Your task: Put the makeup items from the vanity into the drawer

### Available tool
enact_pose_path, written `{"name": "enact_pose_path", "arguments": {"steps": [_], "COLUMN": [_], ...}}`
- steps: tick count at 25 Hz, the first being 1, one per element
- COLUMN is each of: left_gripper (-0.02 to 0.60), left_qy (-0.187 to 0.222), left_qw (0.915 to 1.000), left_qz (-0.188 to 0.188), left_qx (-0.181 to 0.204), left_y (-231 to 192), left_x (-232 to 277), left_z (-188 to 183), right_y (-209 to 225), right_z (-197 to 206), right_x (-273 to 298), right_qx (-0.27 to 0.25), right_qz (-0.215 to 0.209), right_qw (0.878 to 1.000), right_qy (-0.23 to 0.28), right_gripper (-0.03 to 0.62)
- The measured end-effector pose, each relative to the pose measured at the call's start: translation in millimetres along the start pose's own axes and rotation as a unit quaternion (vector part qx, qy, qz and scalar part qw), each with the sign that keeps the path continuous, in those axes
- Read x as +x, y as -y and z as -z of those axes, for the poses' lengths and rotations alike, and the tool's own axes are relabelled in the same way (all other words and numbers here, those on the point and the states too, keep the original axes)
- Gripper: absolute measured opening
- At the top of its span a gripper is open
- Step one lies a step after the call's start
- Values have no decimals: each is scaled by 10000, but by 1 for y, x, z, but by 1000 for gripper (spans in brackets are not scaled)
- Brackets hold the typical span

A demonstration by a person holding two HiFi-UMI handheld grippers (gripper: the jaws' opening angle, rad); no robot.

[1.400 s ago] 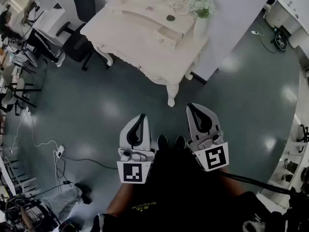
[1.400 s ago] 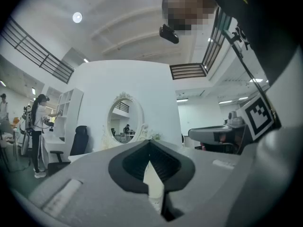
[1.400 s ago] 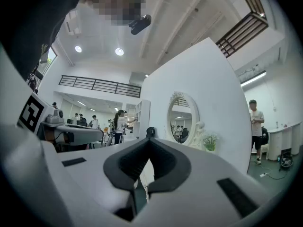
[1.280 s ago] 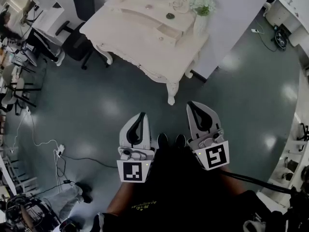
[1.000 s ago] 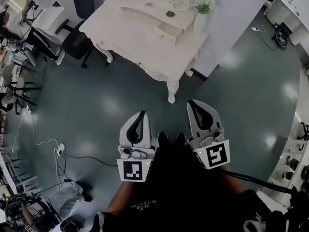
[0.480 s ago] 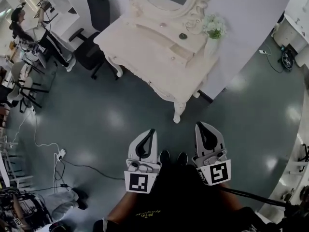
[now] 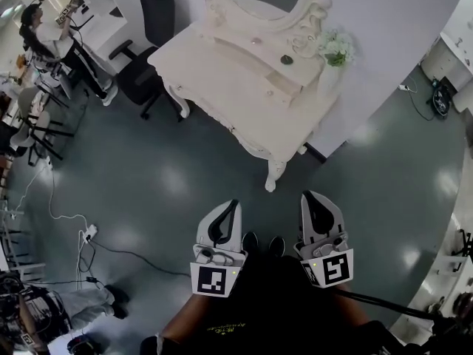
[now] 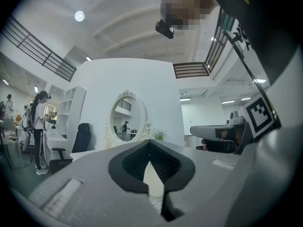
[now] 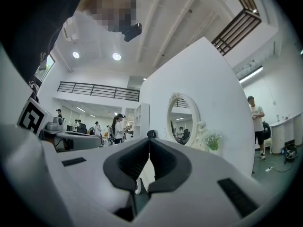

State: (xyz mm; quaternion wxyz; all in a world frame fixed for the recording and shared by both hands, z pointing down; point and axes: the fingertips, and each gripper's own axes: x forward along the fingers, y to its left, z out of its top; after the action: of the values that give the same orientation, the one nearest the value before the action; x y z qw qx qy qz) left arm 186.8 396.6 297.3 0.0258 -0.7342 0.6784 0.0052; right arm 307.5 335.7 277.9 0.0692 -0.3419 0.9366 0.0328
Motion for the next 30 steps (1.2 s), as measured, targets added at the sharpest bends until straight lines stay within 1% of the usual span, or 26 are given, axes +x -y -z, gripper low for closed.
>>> {"name": "enact_pose_path", "arguments": {"steps": [2, 4, 5, 6, 9, 10, 11, 12, 13, 15, 17, 22, 24, 30], "left_gripper": [21, 21, 21, 21, 21, 21, 21, 21, 21, 21, 21, 21, 21, 21], "left_qy": [-34, -63, -74, -94, -182, -211, -240, -265, -285, -306, -311, -326, -342, -430], "left_qw": [10000, 10000, 10000, 9999, 9997, 9996, 9995, 9994, 9993, 9990, 9987, 9981, 9977, 9958], "left_qz": [-19, -41, -57, -78, -149, -169, -185, -202, -226, -298, -366, -454, -510, -798], "left_qx": [-23, -33, -36, -45, -81, -79, -71, -64, -65, -105, -149, -252, -288, -153], "left_y": [-5, -13, -17, -23, -41, -48, -54, -61, -69, -83, -95, -117, -126, -168], "left_x": [0, -1, -2, -3, -7, -8, -10, -11, -11, -11, -7, 24, 41, 116], "left_z": [3, 6, 7, 9, 14, 16, 18, 20, 22, 26, 30, 41, 46, 52], "right_y": [-1, -4, -5, -6, -13, -16, -19, -23, -26, -30, -32, -18, -7, 42], "right_z": [1, 1, 0, -1, -2, -2, -2, -2, -1, 2, 4, 13, 18, 31], "right_x": [5, 12, 16, 20, 33, 38, 43, 49, 54, 65, 77, 115, 135, 219], "right_qx": [33, 51, 46, 31, 10, 37, 72, 95, 98, 80, 81, -15, -46, -46], "right_qz": [-42, -123, -149, -159, -165, -190, -235, -285, -318, -341, -386, -462, -481, -644], "right_qw": [10000, 9999, 9998, 9998, 9997, 9996, 9994, 9992, 9990, 9990, 9988, 9987, 9986, 9976], "right_qy": [21, 53, 88, 122, 192, 215, 244, 272, 286, 280, 274, 213, 210, 261], "right_gripper": [14, 174, 182, 215, 218, 236, 262, 313, 337, 366, 388, 390, 390, 390]}}
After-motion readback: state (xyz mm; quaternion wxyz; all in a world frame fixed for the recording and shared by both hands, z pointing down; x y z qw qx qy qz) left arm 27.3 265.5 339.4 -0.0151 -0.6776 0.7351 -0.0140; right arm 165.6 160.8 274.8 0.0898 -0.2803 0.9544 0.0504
